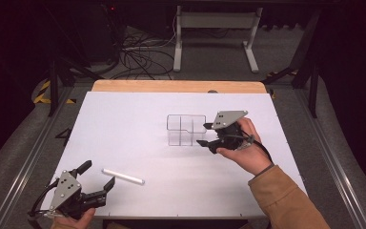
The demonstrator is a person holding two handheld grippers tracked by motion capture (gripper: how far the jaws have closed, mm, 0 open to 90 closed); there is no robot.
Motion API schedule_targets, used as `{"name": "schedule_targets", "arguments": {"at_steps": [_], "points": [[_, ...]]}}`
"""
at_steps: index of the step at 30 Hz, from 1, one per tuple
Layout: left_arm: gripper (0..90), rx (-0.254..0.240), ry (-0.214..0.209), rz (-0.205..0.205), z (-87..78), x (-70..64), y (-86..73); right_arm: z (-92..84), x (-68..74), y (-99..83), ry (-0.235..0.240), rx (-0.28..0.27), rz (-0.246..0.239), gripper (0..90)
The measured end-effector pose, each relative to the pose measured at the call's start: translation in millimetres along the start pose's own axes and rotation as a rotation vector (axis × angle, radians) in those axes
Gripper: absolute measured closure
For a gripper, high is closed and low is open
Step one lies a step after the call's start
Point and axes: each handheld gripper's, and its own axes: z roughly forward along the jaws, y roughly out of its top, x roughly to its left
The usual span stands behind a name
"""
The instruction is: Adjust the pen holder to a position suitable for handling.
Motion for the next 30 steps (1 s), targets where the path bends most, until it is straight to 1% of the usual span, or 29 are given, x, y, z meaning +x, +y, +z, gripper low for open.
{"name": "schedule_targets", "arguments": {"at_steps": [4,6,9,17,18,21,22,24,26,28,30], "points": [[10.4,-0.001,0.001,0.002,-0.1,0.2,0.1,6.7,-3.3,6.3,0.016,0.009,0.0,39.2],[10.4,0.0,-0.001,0.0,-0.1,0.1,0.0,8.5,-4.2,7.5,0.017,0.015,-0.006,39.2],[10.4,0.0,-0.001,0.001,-0.1,0.2,0.0,15.8,-7.6,11.5,0.021,0.037,-0.014,39.4],[10.4,0.0,-0.003,0.0,0.1,0.7,-0.2,27.9,-13.0,16.9,0.023,0.067,-0.021,39.5],[10.4,-0.002,-0.001,0.0,0.2,0.7,-0.2,31.5,-13.9,17.9,0.026,0.079,-0.026,39.8],[10.4,0.0,-0.001,-0.002,0.2,0.5,-0.3,35.2,-14.5,19.2,0.029,0.09,-0.037,40.4],[10.4,0.001,-0.001,-0.002,0.2,0.5,-0.3,38.9,-15.1,20.7,0.035,0.107,-0.051,40.9],[10.4,0.005,-0.001,0.0,0.0,0.6,-0.1,41.0,-15.5,21.5,0.036,0.112,-0.057,41.5],[10.4,0.003,-0.002,-0.001,0.1,0.7,-0.2,47.1,-17.3,23.4,0.043,0.139,-0.076,43.4],[10.4,0.004,-0.001,0.002,0.2,0.9,-0.2,49.4,-17.4,23.8,0.043,0.143,-0.073,44.7],[10.4,0.003,-0.001,0.0,0.2,0.9,-0.3,53.6,-18.2,24.7,0.042,0.165,-0.086,47.1]]}}
